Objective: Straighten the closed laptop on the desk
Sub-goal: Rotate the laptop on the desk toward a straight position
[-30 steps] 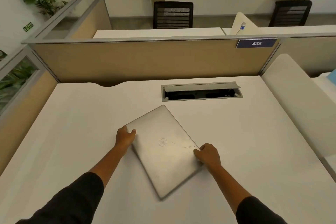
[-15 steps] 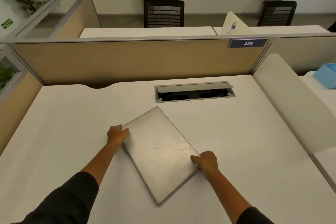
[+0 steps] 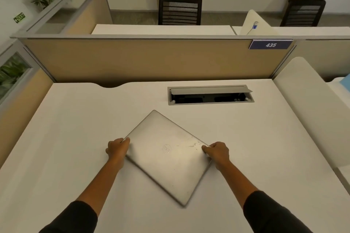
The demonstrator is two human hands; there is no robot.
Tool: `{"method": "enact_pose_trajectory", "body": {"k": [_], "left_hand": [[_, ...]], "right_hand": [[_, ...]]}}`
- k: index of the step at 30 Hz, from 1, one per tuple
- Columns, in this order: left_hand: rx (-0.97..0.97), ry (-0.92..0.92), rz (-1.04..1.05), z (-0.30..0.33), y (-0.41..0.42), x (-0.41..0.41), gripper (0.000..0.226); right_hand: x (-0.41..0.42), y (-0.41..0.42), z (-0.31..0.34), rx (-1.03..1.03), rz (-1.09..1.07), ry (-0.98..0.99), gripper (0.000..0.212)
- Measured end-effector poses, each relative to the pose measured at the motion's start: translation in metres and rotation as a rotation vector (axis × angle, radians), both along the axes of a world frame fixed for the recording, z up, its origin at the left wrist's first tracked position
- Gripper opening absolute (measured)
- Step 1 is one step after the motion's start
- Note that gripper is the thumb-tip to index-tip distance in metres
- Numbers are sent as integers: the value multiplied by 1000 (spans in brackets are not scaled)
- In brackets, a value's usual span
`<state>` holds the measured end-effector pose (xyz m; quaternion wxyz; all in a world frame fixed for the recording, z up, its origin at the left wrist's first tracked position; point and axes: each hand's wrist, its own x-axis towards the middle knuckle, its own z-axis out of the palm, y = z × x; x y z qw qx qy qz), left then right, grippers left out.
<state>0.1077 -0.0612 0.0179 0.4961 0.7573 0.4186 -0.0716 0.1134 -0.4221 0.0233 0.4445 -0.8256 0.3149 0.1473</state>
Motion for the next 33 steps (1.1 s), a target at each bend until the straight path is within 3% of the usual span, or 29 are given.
{"method": "enact_pose_trajectory", "body": {"k": [4,11,12,15,20,24,26,28,29,33], "left_hand": [[-55,-7,78,-3,-7,-15,43],[-252,-51,230,-10,-24,-43,16],[-274,-46,239,-11,-27,-48,17],[-305,-37,280,-14,-33,-61,49],[-248,-26,223,-12,-34,-68,55],[-142,31,111,-12,-30,-62,57],[-146,41,75,-10,-29,-56,45],[-164,31,55,-10,-27,-48,16],[-168,20,36,-9,-26,-43,14],[-198,-10,-14,-2,-27,-21,53]], "right_hand": [[22,-5,7,-55,61,-10,26],[57,-13,15,-71,144,-17,19],[62,-13,17,-70,157,-20,19],[74,-11,18,-74,191,-25,22],[79,-13,14,-107,237,-46,23],[68,-17,13,-173,271,-49,61],[61,-17,11,-168,248,-61,65],[51,-16,7,-166,219,-72,64],[45,-15,5,-160,202,-82,64],[16,-10,-6,-127,139,-99,62]]}}
